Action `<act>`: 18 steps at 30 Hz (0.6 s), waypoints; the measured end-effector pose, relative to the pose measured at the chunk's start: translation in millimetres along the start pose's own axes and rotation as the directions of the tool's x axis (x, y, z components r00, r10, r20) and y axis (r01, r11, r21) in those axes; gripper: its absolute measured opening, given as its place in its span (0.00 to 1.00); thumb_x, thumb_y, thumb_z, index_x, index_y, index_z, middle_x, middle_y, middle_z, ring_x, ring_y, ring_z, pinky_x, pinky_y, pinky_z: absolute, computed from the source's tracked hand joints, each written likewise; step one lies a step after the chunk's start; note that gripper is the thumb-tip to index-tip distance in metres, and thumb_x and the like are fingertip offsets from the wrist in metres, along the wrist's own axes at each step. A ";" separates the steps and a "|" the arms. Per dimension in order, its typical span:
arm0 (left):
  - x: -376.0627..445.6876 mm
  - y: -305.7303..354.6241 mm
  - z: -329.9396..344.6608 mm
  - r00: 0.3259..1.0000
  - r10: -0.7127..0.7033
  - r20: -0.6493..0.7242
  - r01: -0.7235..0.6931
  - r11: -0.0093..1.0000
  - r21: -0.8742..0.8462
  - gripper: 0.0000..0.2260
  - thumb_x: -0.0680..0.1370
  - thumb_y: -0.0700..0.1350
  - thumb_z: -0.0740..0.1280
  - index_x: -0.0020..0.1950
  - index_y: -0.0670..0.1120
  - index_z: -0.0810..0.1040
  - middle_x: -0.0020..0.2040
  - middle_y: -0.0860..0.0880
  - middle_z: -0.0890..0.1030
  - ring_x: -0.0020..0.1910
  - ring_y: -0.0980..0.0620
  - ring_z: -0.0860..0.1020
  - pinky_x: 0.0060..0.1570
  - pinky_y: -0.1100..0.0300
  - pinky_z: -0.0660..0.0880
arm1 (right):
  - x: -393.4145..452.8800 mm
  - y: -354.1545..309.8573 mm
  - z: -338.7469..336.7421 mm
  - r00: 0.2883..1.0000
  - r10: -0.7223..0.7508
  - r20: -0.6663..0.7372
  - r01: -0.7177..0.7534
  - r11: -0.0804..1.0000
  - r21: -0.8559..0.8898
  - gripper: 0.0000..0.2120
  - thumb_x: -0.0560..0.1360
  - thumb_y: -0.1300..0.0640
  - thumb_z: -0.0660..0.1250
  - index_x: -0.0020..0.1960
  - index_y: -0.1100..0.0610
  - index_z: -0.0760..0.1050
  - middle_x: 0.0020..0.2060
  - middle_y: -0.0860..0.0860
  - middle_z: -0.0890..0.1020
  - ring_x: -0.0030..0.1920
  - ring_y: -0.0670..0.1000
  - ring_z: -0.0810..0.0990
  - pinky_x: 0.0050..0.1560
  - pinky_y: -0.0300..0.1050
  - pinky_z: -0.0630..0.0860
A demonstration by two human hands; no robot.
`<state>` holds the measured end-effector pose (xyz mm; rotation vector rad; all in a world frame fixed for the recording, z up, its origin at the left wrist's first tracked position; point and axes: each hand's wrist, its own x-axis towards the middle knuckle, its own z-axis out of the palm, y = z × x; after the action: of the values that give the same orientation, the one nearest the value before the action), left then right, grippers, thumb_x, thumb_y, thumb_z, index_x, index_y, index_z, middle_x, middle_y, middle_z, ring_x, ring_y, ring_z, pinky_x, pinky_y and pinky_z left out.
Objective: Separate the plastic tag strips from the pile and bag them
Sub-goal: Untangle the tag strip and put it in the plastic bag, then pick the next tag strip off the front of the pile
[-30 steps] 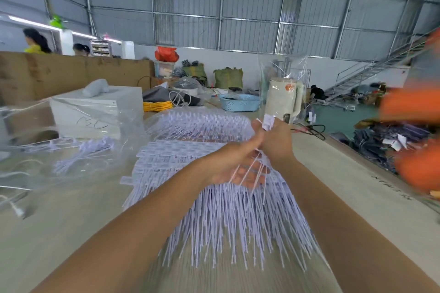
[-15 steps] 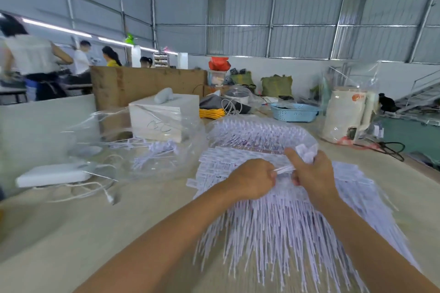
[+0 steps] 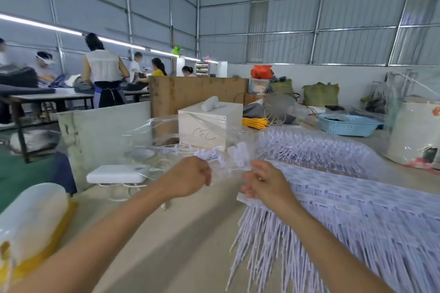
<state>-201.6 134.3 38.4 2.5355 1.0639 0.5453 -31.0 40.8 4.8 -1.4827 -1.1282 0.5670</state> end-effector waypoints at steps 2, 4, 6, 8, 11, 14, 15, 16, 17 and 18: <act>5.5 -22.8 -16.8 0.995 -0.097 -0.010 0.097 0.995 0.013 0.13 0.75 0.35 0.59 0.35 0.46 0.79 0.36 0.53 0.78 0.38 0.53 0.75 0.28 0.73 0.65 | 7.7 2.9 18.5 0.999 -0.040 0.032 0.043 0.995 -0.094 0.17 0.77 0.60 0.64 0.64 0.59 0.68 0.48 0.52 0.80 0.44 0.53 0.81 0.46 0.49 0.80; 19.0 -42.3 -27.9 0.979 -0.200 -0.020 0.201 0.975 0.095 0.10 0.75 0.36 0.61 0.45 0.40 0.82 0.46 0.47 0.81 0.47 0.48 0.78 0.29 0.75 0.67 | 12.6 8.3 29.7 0.993 -0.111 0.050 0.120 0.961 -0.251 0.15 0.77 0.59 0.64 0.63 0.56 0.71 0.44 0.46 0.78 0.43 0.48 0.79 0.41 0.37 0.77; 39.9 -57.4 -32.2 0.948 -0.302 -0.103 0.315 0.936 0.156 0.11 0.77 0.40 0.60 0.53 0.38 0.80 0.53 0.44 0.80 0.53 0.45 0.78 0.40 0.68 0.72 | 15.2 13.4 31.3 0.976 -0.212 0.042 0.210 0.886 -0.414 0.12 0.77 0.58 0.63 0.59 0.53 0.75 0.44 0.44 0.78 0.41 0.43 0.77 0.39 0.29 0.72; 63.8 -67.6 -29.3 0.934 -0.318 -0.159 0.352 0.896 0.272 0.12 0.78 0.40 0.58 0.56 0.37 0.77 0.56 0.41 0.79 0.56 0.43 0.77 0.47 0.58 0.72 | 14.7 16.3 24.5 0.957 -0.288 0.040 0.263 0.795 -0.547 0.10 0.76 0.58 0.62 0.56 0.52 0.77 0.47 0.46 0.80 0.42 0.44 0.77 0.44 0.33 0.72; 97.9 -70.6 -12.8 0.947 -0.267 -0.178 0.316 0.870 0.379 0.13 0.77 0.38 0.57 0.58 0.37 0.75 0.59 0.40 0.77 0.58 0.43 0.76 0.51 0.57 0.72 | 12.6 18.4 3.2 0.943 -0.324 0.082 0.271 0.598 -0.754 0.09 0.77 0.56 0.60 0.54 0.49 0.76 0.49 0.44 0.80 0.48 0.45 0.75 0.48 0.37 0.69; 127.0 -73.2 10.9 0.946 -0.288 -0.148 0.323 0.870 0.372 0.13 0.78 0.38 0.57 0.61 0.37 0.74 0.61 0.40 0.77 0.60 0.43 0.75 0.55 0.55 0.72 | 9.0 20.0 -26.9 0.947 -0.312 0.076 0.206 0.409 -0.889 0.09 0.78 0.52 0.57 0.55 0.44 0.74 0.51 0.40 0.77 0.54 0.46 0.72 0.51 0.41 0.68; 135.3 -74.3 19.5 0.949 -0.286 -0.133 0.316 0.872 0.374 0.13 0.78 0.38 0.58 0.61 0.37 0.74 0.61 0.40 0.76 0.61 0.43 0.75 0.57 0.56 0.71 | 6.1 21.0 -36.1 0.954 -0.297 0.053 0.170 0.385 -0.907 0.09 0.78 0.51 0.57 0.55 0.43 0.73 0.51 0.39 0.76 0.55 0.45 0.70 0.52 0.42 0.68; 142.1 -75.3 28.7 0.953 -0.282 -0.110 0.303 0.867 0.395 0.13 0.78 0.38 0.58 0.61 0.38 0.74 0.62 0.41 0.76 0.62 0.44 0.74 0.59 0.57 0.70 | 2.2 22.1 -44.1 0.957 -0.288 0.032 0.138 0.358 -0.924 0.09 0.78 0.49 0.57 0.55 0.42 0.73 0.52 0.38 0.76 0.57 0.45 0.70 0.52 0.43 0.68; 146.2 -74.6 36.8 0.955 -0.285 -0.087 0.294 0.857 0.424 0.13 0.78 0.38 0.58 0.62 0.38 0.73 0.62 0.42 0.75 0.63 0.45 0.73 0.62 0.57 0.69 | -1.1 22.4 -51.0 0.955 -0.295 0.011 0.115 0.337 -0.935 0.08 0.78 0.49 0.59 0.55 0.41 0.73 0.52 0.38 0.76 0.58 0.46 0.71 0.52 0.44 0.69; 149.2 -75.0 44.7 0.958 -0.282 -0.058 0.276 0.843 0.461 0.13 0.78 0.38 0.58 0.62 0.39 0.73 0.63 0.42 0.75 0.64 0.45 0.71 0.63 0.57 0.67 | -4.1 23.5 -57.4 0.950 -0.312 -0.014 0.096 0.337 -0.937 0.07 0.76 0.50 0.64 0.53 0.42 0.75 0.51 0.39 0.77 0.57 0.48 0.73 0.51 0.46 0.70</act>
<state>-129.5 286.2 -1.6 2.6854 1.6999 0.2061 23.4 11.9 -3.7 -2.2344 -1.5538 -0.5789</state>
